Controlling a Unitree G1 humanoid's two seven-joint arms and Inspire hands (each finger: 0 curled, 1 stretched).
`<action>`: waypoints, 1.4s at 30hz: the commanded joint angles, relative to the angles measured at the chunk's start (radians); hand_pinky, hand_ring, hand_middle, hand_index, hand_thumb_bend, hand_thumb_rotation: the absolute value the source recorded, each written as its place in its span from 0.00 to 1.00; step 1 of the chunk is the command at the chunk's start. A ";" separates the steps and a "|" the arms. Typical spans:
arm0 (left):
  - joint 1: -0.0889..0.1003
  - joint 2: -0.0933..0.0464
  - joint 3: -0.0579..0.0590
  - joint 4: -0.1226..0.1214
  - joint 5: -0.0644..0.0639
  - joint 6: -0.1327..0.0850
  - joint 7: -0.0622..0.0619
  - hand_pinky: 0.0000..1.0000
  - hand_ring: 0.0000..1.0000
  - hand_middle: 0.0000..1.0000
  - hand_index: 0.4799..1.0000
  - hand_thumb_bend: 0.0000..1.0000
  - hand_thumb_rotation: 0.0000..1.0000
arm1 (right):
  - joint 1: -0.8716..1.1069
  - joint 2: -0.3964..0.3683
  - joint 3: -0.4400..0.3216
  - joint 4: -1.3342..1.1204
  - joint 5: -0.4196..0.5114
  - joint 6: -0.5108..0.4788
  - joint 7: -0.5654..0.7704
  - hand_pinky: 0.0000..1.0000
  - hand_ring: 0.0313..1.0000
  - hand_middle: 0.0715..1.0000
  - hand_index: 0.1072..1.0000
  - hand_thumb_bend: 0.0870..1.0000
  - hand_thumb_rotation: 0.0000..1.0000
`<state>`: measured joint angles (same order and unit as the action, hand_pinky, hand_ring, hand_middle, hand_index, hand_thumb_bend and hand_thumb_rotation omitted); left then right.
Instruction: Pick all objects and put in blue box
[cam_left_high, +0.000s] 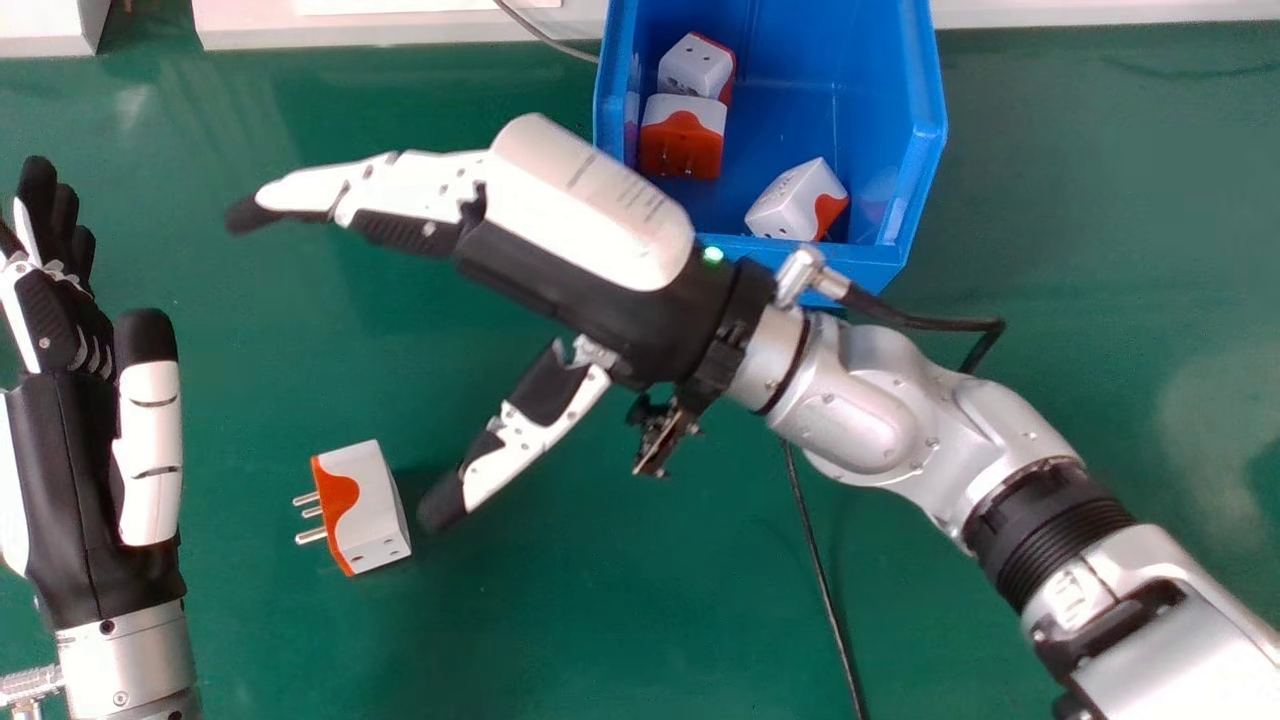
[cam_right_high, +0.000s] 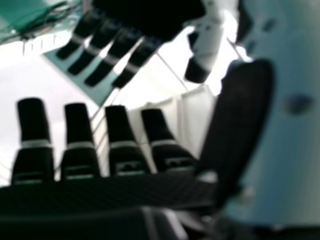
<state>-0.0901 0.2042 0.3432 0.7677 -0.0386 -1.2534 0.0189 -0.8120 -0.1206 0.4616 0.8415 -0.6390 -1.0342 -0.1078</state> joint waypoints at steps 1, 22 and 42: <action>-0.010 -0.002 0.006 -0.015 0.003 -0.014 0.013 1.00 1.00 1.00 0.95 0.53 0.92 | -0.036 0.012 0.007 -0.015 -0.007 -0.002 -0.006 0.65 0.79 0.82 0.82 0.99 0.31; -0.008 -0.002 -0.014 -0.034 -0.084 -0.003 -0.008 1.00 1.00 1.00 0.95 0.45 0.97 | -0.082 0.015 0.111 -0.003 -0.119 0.066 0.042 0.70 0.83 0.85 0.84 1.00 0.35; 0.036 -0.026 0.000 -0.150 -0.018 0.059 0.018 1.00 1.00 1.00 0.90 0.76 1.00 | -0.199 0.083 0.285 0.152 -0.330 0.228 -0.112 0.74 0.87 0.89 0.87 1.00 0.39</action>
<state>-0.0552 0.1753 0.3402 0.6323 -0.0662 -1.1889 0.0313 -0.9648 -0.0542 0.7397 0.9979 -0.9622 -0.8118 -0.1910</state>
